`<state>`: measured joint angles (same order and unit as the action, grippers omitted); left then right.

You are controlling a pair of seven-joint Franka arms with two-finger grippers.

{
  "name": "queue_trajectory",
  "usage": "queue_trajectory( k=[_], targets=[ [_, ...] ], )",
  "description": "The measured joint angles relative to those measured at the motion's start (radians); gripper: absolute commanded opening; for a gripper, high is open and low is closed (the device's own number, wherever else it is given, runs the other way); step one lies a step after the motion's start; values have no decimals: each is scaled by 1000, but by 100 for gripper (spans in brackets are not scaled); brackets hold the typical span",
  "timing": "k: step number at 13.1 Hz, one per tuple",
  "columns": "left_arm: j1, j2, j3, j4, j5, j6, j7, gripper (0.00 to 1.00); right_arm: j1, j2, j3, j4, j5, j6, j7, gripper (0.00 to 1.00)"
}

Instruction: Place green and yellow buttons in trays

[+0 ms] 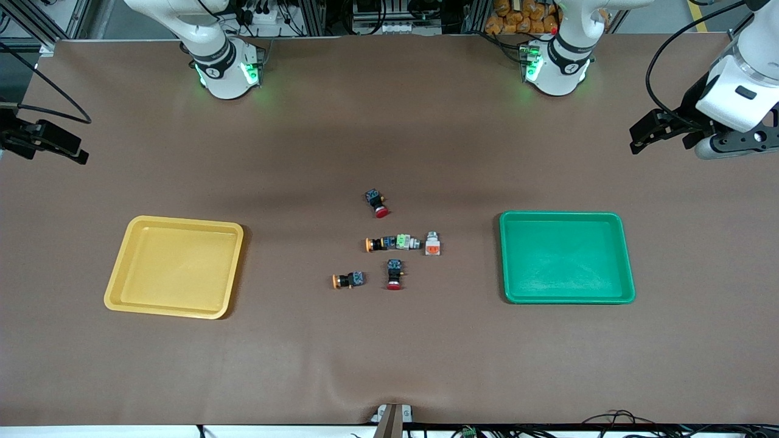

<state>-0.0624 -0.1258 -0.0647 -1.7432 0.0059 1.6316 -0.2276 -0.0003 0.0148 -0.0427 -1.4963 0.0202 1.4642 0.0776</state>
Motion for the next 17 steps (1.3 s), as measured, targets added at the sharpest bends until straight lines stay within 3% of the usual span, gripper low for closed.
queue_trajectory(
  k=[6,11,17],
  targets=[
    [3,59,0,74,0,-40,0,100,1,7,3,0,0,0,0,100],
    [-6,79,-15,82,0,-59,-12,100,21,27,6,0,1,0,0,100],
    [-21,189,-108,58,0,12,-105,100,109,117,7,-1,2,73,2,100]
  ],
)
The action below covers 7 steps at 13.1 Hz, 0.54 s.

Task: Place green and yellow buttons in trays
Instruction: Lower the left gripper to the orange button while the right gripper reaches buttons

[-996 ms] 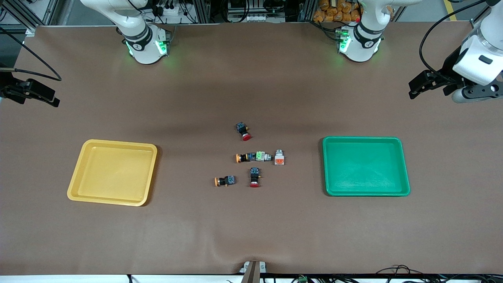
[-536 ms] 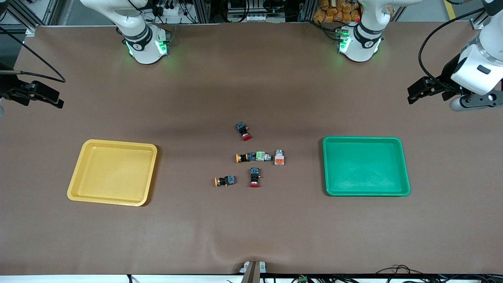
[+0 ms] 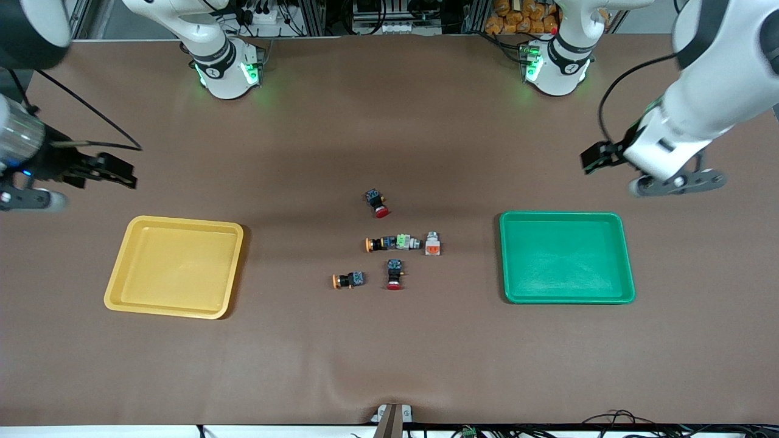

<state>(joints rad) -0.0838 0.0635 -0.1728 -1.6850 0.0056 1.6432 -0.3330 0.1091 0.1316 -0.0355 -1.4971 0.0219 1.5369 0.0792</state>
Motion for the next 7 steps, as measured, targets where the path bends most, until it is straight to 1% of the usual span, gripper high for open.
queue_trajectory(
  k=[2,4,5,7],
  targets=[
    [-1,30,-25,-48,0,102,-44,100,31,37,1,0,1,29,0,100],
    [-10,65,-74,-95,0,193,-129,100,41,63,1,0,29,43,0,100],
    [-26,91,-94,-107,0,228,-183,100,43,71,1,0,43,43,0,100],
    [-80,161,-109,-118,0,338,-296,100,55,102,2,-2,58,46,-1,100]
  ],
)
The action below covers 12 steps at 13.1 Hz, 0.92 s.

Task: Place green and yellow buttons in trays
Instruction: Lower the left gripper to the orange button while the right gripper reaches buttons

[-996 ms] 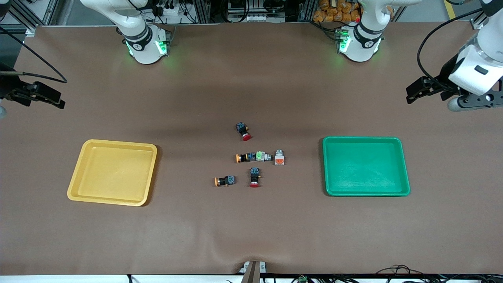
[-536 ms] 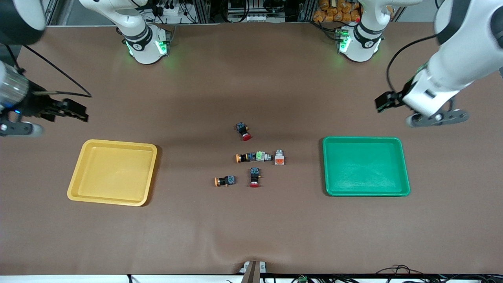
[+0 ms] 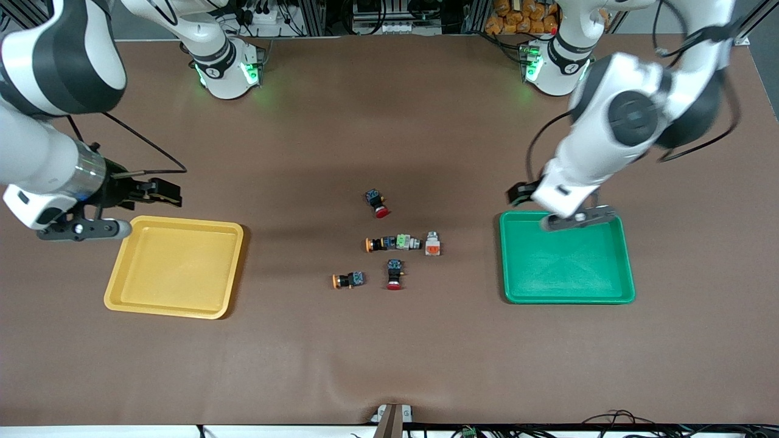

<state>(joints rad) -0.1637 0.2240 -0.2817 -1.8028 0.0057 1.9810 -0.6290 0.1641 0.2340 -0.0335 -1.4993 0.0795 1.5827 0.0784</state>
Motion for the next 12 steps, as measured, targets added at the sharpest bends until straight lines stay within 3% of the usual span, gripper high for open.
queue_trajectory(
  k=[4,7,10,12],
  targets=[
    [-93,189,-2,12,2,274,-152,100,104,115,2,-2,3,58,2,100],
    [-153,315,-2,77,37,344,-169,100,185,219,3,-3,24,199,8,100],
    [-193,406,-2,123,70,386,-176,100,242,324,3,-3,172,362,42,100],
    [-195,443,0,128,100,395,-176,93,264,378,3,2,285,445,163,100]
  ],
)
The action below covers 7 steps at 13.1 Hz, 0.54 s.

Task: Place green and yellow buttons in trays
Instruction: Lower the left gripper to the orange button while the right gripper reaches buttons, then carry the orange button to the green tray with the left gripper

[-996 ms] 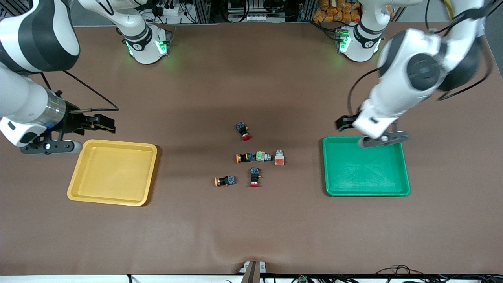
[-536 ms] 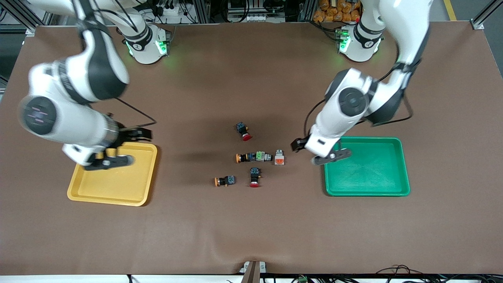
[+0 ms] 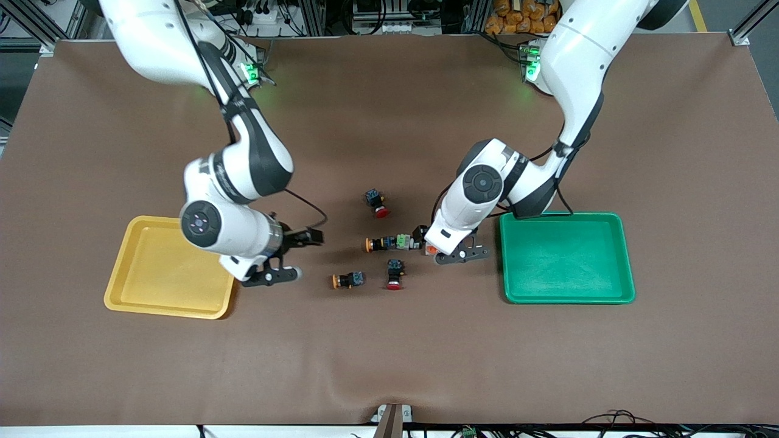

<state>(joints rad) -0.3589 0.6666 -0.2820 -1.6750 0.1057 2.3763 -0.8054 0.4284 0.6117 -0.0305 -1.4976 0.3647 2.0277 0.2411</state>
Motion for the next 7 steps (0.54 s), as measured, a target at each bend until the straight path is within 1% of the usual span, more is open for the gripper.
queue_trajectory(
  k=[1,2,5,6,7],
  targets=[
    [0,14,1,0,14,0,0,91,9,20,0,11,31,15,100,100],
    [0,25,1,0,25,1,0,90,18,35,0,21,44,17,219,100],
    [-4,47,1,1,30,9,0,90,33,65,0,49,59,21,504,100],
    [-6,52,1,1,30,18,0,90,34,77,0,59,94,23,565,100],
    [-8,55,1,1,30,24,0,90,35,93,0,69,158,25,605,100]
  ],
)
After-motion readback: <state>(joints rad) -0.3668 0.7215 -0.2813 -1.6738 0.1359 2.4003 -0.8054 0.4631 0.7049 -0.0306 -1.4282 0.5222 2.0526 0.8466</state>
